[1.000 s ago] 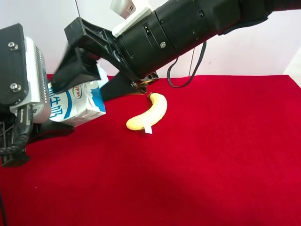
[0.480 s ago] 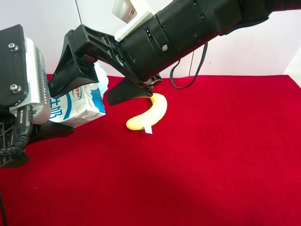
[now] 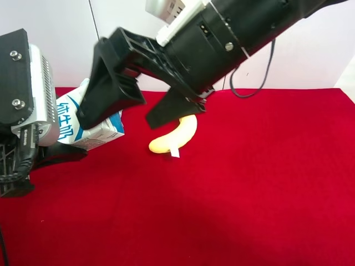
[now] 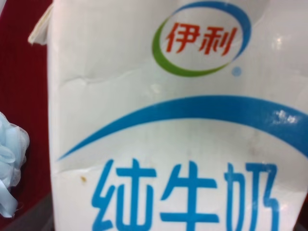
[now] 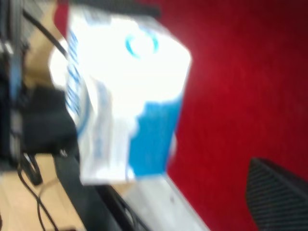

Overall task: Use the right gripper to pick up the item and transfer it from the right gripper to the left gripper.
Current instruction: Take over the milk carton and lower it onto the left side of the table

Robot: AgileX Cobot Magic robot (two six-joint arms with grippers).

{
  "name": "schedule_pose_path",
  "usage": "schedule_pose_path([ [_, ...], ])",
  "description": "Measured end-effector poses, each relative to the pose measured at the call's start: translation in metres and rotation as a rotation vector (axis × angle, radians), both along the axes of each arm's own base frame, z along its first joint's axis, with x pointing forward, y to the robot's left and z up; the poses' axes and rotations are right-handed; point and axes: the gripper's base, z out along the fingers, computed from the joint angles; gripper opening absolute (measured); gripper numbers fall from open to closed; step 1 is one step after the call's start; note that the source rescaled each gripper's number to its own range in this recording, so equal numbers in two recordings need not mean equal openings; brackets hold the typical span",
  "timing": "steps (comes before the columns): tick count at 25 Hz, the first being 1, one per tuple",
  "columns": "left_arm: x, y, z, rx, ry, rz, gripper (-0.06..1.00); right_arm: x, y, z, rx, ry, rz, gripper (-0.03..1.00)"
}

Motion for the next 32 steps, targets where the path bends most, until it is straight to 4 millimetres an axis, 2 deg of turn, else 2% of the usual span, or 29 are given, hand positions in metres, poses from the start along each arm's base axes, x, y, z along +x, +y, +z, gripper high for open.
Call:
schedule_pose_path([
  [10,0.0,0.0,0.0,0.0,0.0,0.0,0.02,-0.022,-0.019,0.004,-0.139,0.061,0.154,1.0],
  [15,0.0,0.0,0.0,0.0,0.0,0.0,0.02,-0.026,-0.033,0.009,-0.232,0.012,0.127,1.0],
  [20,0.0,0.0,0.0,0.0,0.0,0.0,0.02,-0.036,-0.051,0.026,-0.259,-0.062,0.068,1.0],
  [23,0.0,0.0,0.0,0.0,0.0,0.0,0.02,-0.051,-0.07,0.043,-0.247,-0.136,0.025,1.0],
  [26,0.0,0.0,0.0,0.0,0.0,0.0,0.02,-0.072,-0.096,0.048,-0.257,-0.215,0.002,1.0],
  [32,0.0,0.0,0.0,0.0,0.0,0.0,0.02,-0.118,-0.156,0.035,-0.312,-0.397,-0.054,1.0],
])
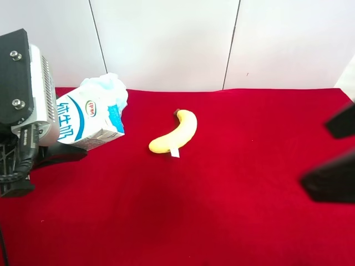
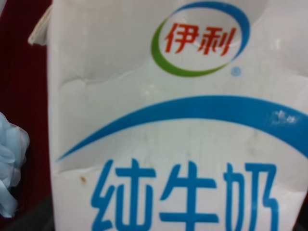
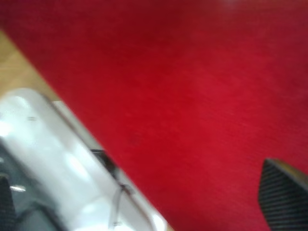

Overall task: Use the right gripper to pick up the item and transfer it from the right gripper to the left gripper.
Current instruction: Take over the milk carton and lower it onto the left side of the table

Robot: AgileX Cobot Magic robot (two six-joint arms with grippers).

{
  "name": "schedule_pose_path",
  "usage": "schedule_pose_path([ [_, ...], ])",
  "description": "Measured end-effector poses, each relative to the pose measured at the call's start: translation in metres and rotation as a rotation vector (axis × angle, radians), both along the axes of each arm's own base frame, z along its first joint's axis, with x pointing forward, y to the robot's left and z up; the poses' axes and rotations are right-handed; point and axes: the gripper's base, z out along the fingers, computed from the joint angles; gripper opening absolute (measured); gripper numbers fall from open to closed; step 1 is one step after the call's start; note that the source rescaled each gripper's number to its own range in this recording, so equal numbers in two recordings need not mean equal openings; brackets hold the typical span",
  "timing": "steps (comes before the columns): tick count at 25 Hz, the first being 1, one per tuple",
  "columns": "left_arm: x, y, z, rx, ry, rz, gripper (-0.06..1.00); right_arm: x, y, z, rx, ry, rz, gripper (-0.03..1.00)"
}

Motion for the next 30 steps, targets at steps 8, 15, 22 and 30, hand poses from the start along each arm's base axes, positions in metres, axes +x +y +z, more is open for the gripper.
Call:
schedule_pose_path([
  [8,0.0,0.0,0.0,0.0,0.0,0.0,0.02,-0.048,-0.061,-0.032,0.014,-0.212,-0.065,1.0],
  [15,0.0,0.0,0.0,-0.001,0.001,0.0,0.02,-0.064,-0.076,-0.075,0.063,-0.216,-0.125,1.0],
  [22,0.0,0.0,0.0,-0.001,0.001,0.0,0.02,-0.056,-0.072,-0.088,0.116,-0.261,-0.156,1.0],
  [30,0.0,0.0,0.0,-0.001,0.001,0.0,0.02,-0.055,-0.073,-0.09,0.109,-0.257,-0.184,1.0],
])
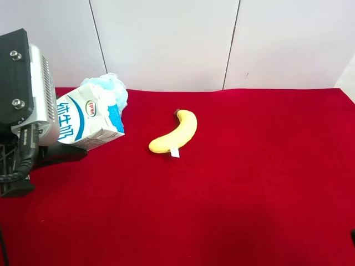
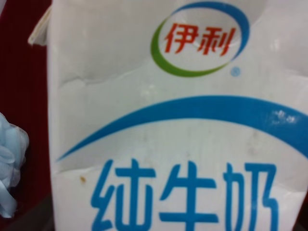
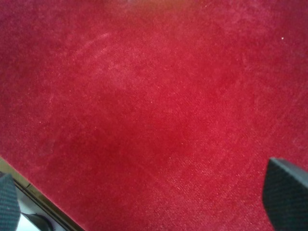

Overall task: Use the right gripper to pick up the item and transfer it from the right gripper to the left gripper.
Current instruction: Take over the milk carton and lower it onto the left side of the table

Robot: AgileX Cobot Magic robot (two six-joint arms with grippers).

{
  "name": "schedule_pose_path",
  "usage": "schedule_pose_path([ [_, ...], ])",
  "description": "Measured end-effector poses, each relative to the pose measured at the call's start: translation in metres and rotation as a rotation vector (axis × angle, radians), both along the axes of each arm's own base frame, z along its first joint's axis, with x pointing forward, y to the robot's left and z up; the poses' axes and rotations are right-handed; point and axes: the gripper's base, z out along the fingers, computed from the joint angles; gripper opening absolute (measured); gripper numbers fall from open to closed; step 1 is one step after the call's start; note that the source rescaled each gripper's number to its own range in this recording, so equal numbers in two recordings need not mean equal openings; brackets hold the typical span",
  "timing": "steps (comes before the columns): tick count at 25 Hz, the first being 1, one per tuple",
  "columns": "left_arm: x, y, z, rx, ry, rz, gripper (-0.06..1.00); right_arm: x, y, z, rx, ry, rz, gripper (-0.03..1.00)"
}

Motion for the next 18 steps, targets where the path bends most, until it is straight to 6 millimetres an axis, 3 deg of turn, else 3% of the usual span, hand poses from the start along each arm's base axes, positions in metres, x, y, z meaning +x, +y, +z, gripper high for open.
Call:
schedule_pose_path([
  [10,0.0,0.0,0.0,0.0,0.0,0.0,0.01,0.0,-0.002,0.0,0.0,-0.01,-0.028,1.0],
  [18,0.0,0.0,0.0,-0.003,0.0,0.0,0.01,-0.019,-0.018,0.002,0.082,-0.149,-0.384,1.0],
])
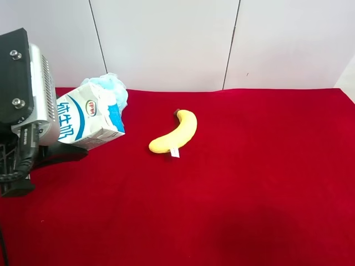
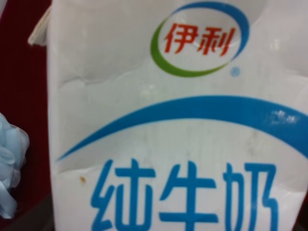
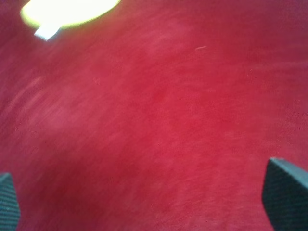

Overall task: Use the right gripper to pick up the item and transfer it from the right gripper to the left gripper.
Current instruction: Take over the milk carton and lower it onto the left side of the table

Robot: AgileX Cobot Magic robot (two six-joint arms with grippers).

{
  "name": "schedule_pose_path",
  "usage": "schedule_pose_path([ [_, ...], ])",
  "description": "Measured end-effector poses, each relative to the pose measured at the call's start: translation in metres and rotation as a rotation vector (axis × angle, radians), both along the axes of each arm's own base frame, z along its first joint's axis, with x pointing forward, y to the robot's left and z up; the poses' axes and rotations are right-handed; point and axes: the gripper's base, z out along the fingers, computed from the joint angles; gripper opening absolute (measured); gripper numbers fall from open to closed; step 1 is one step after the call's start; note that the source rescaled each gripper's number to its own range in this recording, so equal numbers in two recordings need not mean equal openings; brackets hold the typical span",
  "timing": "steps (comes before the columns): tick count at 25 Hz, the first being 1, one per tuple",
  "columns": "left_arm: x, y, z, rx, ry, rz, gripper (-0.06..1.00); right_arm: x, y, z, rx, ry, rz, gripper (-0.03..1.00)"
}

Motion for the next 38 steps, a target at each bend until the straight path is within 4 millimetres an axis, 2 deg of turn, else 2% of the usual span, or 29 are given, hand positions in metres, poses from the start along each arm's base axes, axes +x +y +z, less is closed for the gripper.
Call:
schedule_pose_path([
  [5,0.0,0.0,0.0,-0.001,0.0,0.0,0.01,-0.005,-0.001,0.0,0.009,-0.033,-0.151,1.0],
  [12,0.001,-0.001,-0.001,-0.05,0.054,0.072,0.01,-0.005,-0.001,0.0,0.009,-0.033,-0.167,1.0],
  [18,0.012,-0.004,-0.02,-0.02,0.195,0.226,0.01,-0.005,-0.001,0.0,0.009,-0.033,-0.167,1.0],
  [21,0.024,-0.003,-0.035,0.054,0.293,0.332,0.01,-0.005,-0.001,0.0,0.009,-0.033,-0.167,1.0],
  [27,0.067,0.007,-0.05,0.086,0.42,0.556,0.01,-0.005,-0.001,0.0,0.009,-0.033,-0.167,1.0],
  [38,0.12,0.036,-0.106,0.063,0.544,0.777,0.01,-0.005,-0.001,0.0,0.009,-0.033,-0.167,1.0],
])
